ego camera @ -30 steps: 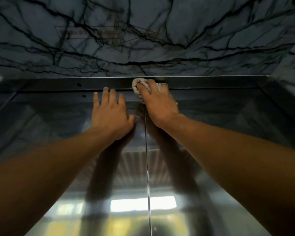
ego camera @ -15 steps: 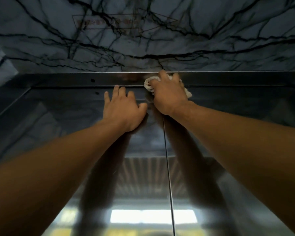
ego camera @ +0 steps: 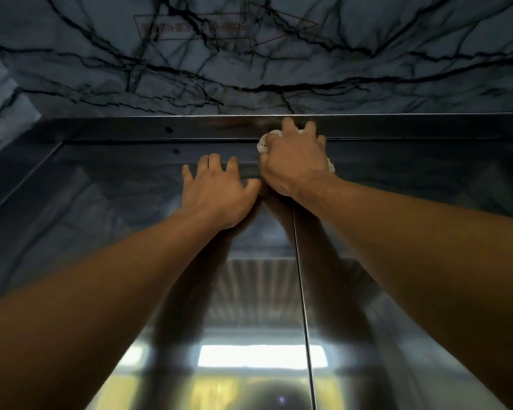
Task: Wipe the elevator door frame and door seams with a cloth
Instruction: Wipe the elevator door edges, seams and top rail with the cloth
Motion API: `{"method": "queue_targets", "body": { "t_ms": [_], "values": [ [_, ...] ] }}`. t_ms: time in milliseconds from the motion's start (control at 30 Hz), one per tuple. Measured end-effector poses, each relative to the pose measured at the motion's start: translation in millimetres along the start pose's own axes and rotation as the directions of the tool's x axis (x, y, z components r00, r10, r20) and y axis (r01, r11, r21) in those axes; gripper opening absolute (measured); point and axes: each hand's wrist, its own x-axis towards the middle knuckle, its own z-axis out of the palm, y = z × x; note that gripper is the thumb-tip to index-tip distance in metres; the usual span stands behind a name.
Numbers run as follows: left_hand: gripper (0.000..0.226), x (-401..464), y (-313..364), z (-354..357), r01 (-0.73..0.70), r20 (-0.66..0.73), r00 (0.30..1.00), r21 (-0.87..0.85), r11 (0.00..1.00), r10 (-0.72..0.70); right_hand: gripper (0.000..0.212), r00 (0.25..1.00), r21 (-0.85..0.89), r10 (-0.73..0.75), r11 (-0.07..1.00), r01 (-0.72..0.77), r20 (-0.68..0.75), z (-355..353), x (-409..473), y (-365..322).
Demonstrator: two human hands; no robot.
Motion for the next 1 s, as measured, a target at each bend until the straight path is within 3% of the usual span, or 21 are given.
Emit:
{"method": "queue_targets", "body": {
  "t_ms": [433,767,1000],
  "values": [
    [0.066,-39.0,1.9,4.6,-0.071,-0.019,0.997,-0.02,0.997,0.07,0.051,0.998,0.03,0.041,0.999,-0.039,-0.043,-4.8,-30.7,-5.0],
    [0.077,-66.0,6.0,5.5,-0.047,0.009,0.999,-0.024,0.999,0.047,0.029,0.994,0.032,0.045,0.999,-0.042,-0.102,-7.5,-68.1,-7.4],
    [0.075,-77.6,8.4,8.5,-0.024,0.016,1.0,-0.013,1.0,0.024,0.028,0.993,0.083,0.052,0.996,-0.043,-0.108,-14.2,-93.0,-6.6]
  ]
}}
